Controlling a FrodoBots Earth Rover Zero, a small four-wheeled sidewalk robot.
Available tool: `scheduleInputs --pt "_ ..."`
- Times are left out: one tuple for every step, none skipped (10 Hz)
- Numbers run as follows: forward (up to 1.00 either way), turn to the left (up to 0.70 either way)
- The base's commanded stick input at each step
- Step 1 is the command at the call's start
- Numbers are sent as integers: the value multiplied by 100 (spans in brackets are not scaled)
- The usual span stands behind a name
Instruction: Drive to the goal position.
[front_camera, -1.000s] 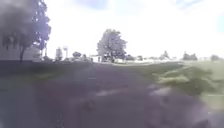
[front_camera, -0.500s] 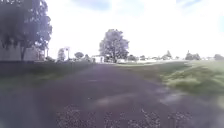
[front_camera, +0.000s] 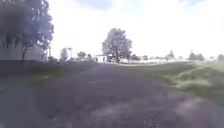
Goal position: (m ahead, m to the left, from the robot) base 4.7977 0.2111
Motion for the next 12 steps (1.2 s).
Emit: scheduleInputs --pt "70 -18" --pt "70 -18" --pt "70 -18" --pt "70 -18" --pt "70 -18" --pt "70 -18" --pt "70 -18" --pt "70 -18" --pt "70 -18" --pt "70 -18" --pt "70 -17" --pt "70 -17"
